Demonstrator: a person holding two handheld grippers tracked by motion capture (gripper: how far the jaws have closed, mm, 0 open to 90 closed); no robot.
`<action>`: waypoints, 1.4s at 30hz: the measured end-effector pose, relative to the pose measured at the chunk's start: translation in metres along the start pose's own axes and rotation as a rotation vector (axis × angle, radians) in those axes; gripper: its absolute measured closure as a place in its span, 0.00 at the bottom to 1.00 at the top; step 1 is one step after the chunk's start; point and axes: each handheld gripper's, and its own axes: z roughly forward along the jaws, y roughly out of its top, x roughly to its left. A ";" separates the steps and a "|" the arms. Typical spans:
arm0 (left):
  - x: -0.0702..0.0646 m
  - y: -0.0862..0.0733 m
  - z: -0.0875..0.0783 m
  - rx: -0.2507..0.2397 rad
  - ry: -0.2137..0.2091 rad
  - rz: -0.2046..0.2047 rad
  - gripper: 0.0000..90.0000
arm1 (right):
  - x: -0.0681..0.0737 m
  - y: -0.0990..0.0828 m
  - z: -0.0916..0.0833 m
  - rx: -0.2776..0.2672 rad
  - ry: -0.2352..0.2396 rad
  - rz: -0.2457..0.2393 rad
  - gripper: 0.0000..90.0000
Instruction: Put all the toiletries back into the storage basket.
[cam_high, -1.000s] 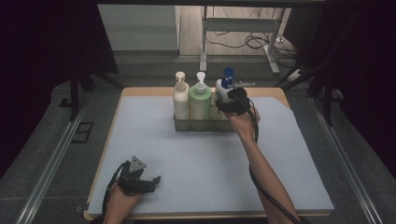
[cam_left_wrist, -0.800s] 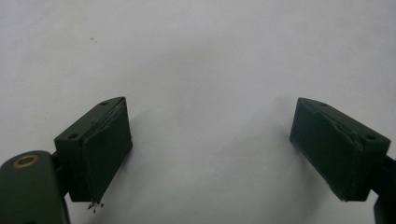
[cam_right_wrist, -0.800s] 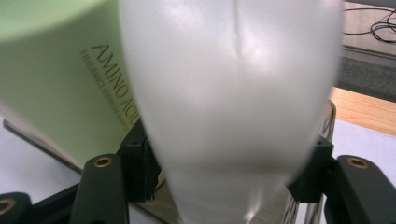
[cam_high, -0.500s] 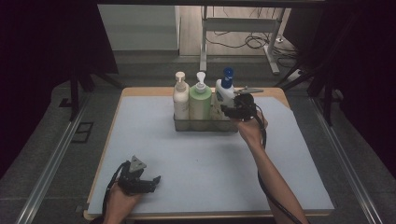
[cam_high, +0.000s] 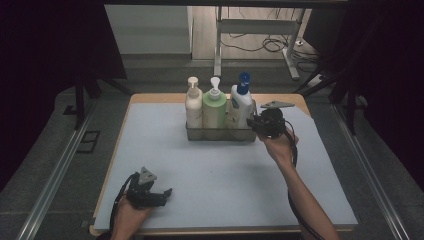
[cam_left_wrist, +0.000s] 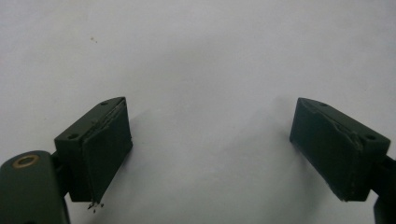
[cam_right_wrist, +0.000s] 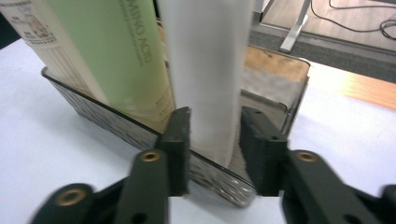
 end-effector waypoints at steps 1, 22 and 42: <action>0.000 0.000 0.000 0.000 0.000 0.000 0.14 | -0.001 0.000 0.000 0.001 -0.001 0.003 0.76; 0.000 0.000 0.000 0.001 0.000 -0.001 0.14 | -0.024 0.007 0.036 0.058 -0.077 0.015 1.00; 0.000 0.000 0.000 0.001 -0.001 -0.001 0.14 | -0.029 0.003 0.076 0.116 -0.051 0.034 1.00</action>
